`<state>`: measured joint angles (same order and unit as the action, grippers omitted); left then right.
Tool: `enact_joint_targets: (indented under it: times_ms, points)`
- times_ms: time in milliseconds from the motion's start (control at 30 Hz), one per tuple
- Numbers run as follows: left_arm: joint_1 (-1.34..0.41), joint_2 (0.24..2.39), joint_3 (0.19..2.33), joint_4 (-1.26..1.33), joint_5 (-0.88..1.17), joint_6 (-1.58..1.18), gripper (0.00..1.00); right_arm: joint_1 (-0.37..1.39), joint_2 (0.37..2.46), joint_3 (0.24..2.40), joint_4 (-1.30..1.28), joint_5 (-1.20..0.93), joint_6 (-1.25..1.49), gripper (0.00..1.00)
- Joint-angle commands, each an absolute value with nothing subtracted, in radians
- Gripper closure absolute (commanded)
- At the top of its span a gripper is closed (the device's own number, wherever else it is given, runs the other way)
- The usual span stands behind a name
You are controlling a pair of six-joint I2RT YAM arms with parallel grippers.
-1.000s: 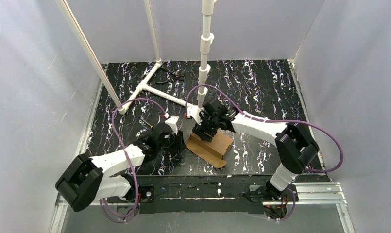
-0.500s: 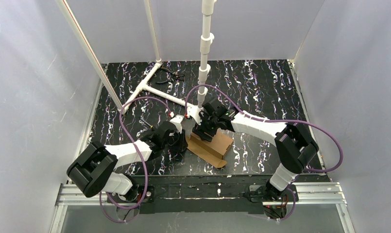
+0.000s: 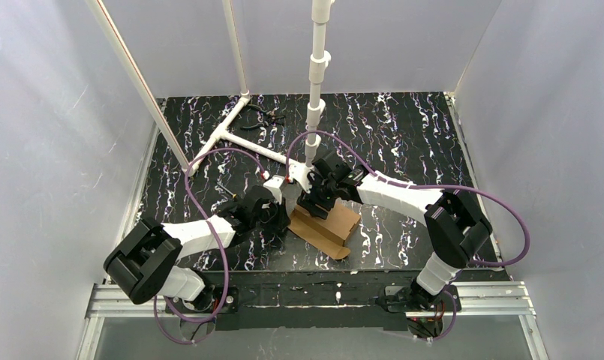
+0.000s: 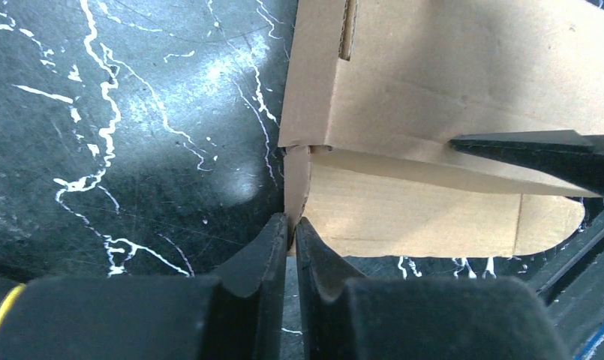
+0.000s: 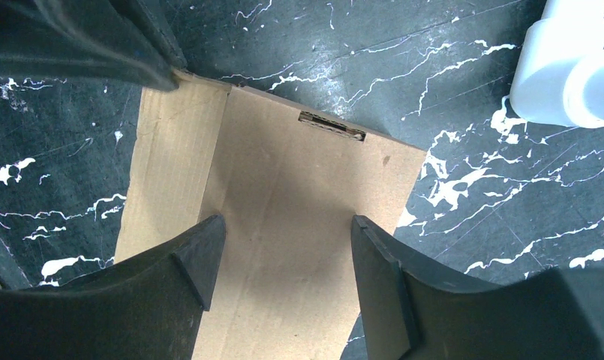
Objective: Fold the paper box
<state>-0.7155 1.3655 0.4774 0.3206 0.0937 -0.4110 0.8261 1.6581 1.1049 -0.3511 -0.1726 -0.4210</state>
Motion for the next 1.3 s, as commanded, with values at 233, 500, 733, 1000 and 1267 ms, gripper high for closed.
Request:
enact_joint_targets:
  times_ms: [233,500,733,1000,1267]
  points:
    - [-0.714,1.328,0.504,0.333,0.134,-0.403,1.00,0.838,1.729,1.086,-0.455,-0.166,-0.427,0.29]
    - [-0.715,1.339,0.505,0.332,0.178,-0.383,1.00,0.838,1.731,1.089,-0.457,-0.167,-0.426,0.29]
    - [-0.714,1.357,0.534,0.330,0.207,-0.355,1.00,0.838,1.736,1.091,-0.460,-0.168,-0.426,0.29]
    - [-0.713,1.375,0.542,0.324,0.247,-0.349,1.00,0.838,1.740,1.092,-0.460,-0.170,-0.427,0.29]
    - [-0.715,1.333,0.486,0.324,0.230,-0.379,1.00,0.839,1.746,1.096,-0.461,-0.160,-0.425,0.29]
